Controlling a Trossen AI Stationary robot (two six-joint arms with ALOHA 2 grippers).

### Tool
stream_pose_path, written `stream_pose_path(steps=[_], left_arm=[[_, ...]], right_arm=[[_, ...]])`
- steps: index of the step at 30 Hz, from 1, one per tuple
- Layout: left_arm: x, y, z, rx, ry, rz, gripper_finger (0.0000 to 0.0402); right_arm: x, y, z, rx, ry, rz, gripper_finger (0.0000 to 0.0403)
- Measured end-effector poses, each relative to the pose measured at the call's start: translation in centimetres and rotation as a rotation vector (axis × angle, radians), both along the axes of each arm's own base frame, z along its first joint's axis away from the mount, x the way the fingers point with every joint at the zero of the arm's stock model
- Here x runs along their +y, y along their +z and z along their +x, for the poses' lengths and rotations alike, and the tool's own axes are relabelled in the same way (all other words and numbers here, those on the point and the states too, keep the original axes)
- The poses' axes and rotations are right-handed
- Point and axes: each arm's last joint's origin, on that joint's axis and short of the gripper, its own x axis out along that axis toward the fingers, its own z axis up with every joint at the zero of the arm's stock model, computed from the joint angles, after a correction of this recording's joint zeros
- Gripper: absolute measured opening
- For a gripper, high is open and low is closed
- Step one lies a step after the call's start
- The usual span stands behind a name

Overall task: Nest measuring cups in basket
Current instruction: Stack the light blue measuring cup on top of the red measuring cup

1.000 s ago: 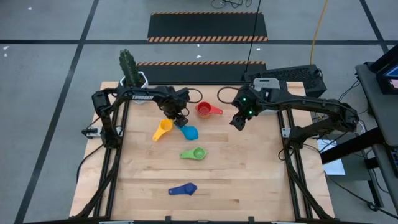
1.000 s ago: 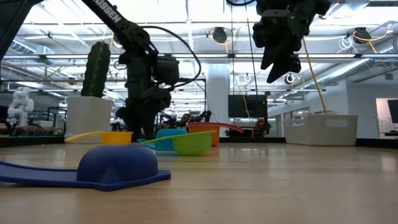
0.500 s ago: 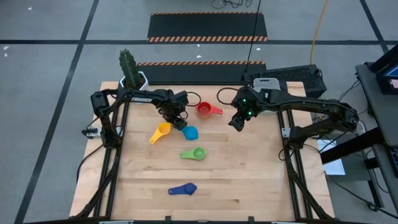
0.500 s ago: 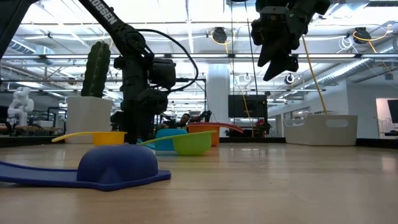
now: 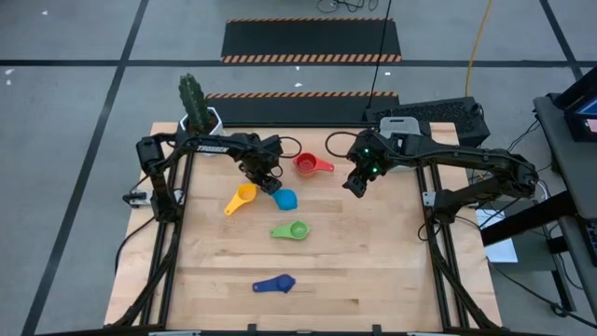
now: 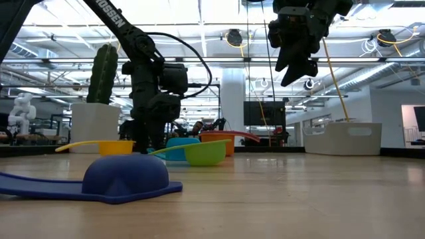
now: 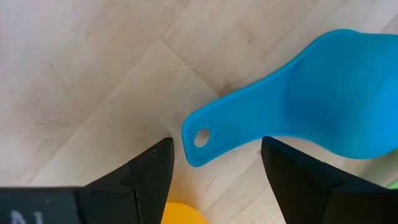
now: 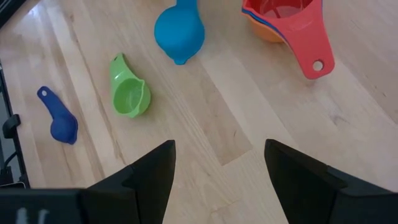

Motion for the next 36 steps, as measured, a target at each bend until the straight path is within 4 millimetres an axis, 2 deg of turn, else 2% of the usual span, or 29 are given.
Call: stream_pose_path(steps=[8,15,25,32,36], left_arm=[[0.0,0.0,0.1,-0.014,-0.007,0.003,0.0243],[0.2,0.1,1.0,-0.111,-0.026,0.013,0.0235],[0.5,0.2,1.4,-0.157,-0.03,0.042,0.0126],[0.5,0.3,1.7,-0.191,-0.053,0.063,0.002],[0.6,0.4,1.9,-0.214,-0.032,0.068,0.0012]], right_arm=[[0.0,0.0,0.0,0.0,0.0,0.0,0.0238],[0.0,0.0,0.0,0.0,-0.001,0.001,0.0238],[-0.1,0.0,0.0,0.005,-0.013,-0.013,0.0238],[-0.1,0.0,0.0,0.006,-0.018,-0.015,0.0238],[-0.1,0.0,0.0,0.008,-0.018,-0.013,0.0238]])
